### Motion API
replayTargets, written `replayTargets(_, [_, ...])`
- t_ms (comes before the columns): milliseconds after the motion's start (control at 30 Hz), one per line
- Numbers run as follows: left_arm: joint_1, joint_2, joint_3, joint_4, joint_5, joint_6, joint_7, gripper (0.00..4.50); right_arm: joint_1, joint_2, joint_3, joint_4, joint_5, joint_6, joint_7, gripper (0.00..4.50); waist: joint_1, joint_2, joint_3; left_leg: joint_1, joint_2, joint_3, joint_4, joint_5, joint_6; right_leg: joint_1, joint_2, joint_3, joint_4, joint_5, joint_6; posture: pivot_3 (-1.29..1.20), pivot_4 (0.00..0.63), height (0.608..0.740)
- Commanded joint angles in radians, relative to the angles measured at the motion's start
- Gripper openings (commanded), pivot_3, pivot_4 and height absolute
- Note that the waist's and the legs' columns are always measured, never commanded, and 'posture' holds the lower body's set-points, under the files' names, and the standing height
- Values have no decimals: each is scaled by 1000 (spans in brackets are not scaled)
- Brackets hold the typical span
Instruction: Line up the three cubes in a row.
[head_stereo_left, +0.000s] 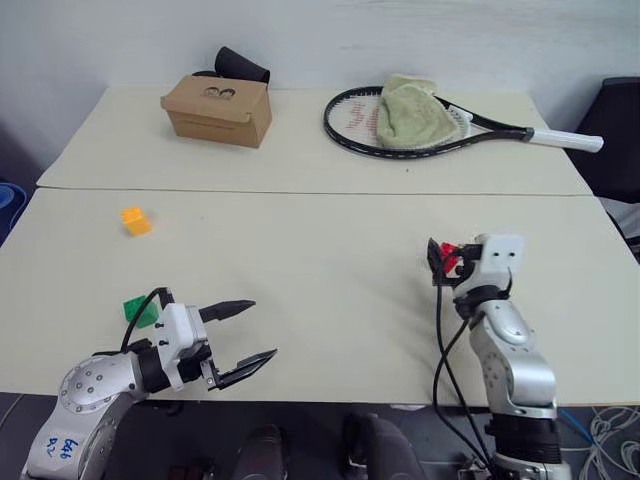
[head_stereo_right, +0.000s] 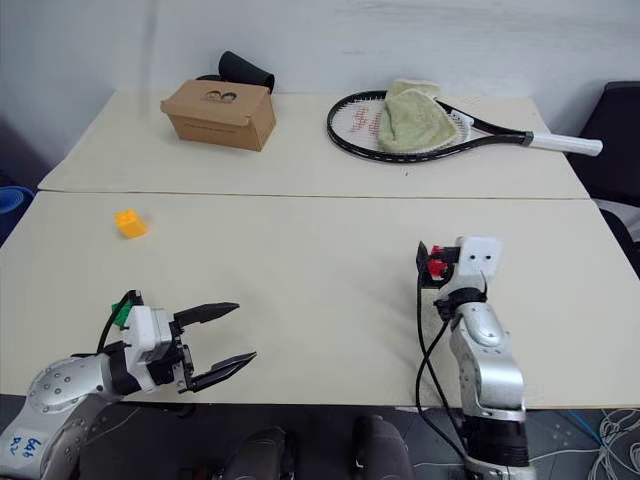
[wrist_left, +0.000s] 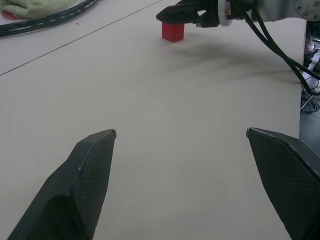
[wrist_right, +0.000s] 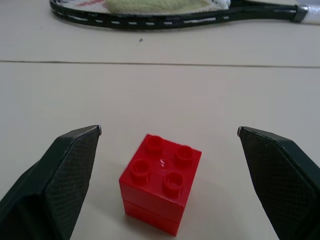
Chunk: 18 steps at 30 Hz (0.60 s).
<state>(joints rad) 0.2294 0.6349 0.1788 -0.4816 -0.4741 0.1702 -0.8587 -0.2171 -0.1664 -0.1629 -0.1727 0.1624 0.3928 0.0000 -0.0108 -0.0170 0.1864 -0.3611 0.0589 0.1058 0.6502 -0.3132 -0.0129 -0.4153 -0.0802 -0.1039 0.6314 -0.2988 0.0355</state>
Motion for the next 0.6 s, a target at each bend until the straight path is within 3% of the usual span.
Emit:
replayTargets(33, [9, -8, 12, -31, 2, -18, 12, 4500, -22, 17, -5, -7, -25, 10, -44, 4122, -4, 0, 0, 0, 0, 0, 0, 0, 0, 0, 0, 0, 0, 0, 0, 0, 150, 740])
replayTargets(100, [12, -9, 11, -28, 4, -21, 15, 4500, -25, 36, 0, 3, -14, 18, -45, 3675, -12, 0, 0, 0, 0, 0, 0, 0, 0, 0, 0, 0, 0, 0, 0, 0, 150, 740])
replayTargets(300, [3, -7, 5, -14, 9, -30, 10, 4500, -40, 69, -9, 6, 2, 43, -49, 1621, -21, 0, 0, 0, 1, 0, -1, 0, 0, 0, 1, 0, 0, 0, 0, 0, 150, 740])
replayTargets(433, [-13, -2, 8, 0, 12, -32, 7, 4500, -45, 30, -4, -57, 69, 58, 65, 1493, -20, 0, 0, 0, 1, 0, -1, 0, 0, 0, 1, 0, 0, 0, 0, 0, 150, 740])
replayTargets(567, [-5, 7, 29, 16, 4, -32, -4, 4500, -45, -353, 190, -66, 242, -182, 981, 1493, -19, 5, 3, -1, 1, 1, 0, -1, 2, -1, 1, 0, -2, 0, 1, 0, 150, 740])
replayTargets(600, [-3, 8, 30, 22, 5, -34, -7, 4500, -57, -419, 225, -25, 248, -213, 1106, 1493, -19, 4, 3, 0, 1, 2, -1, -2, 3, 0, 1, 0, -3, 1, 1, 0, 150, 740])
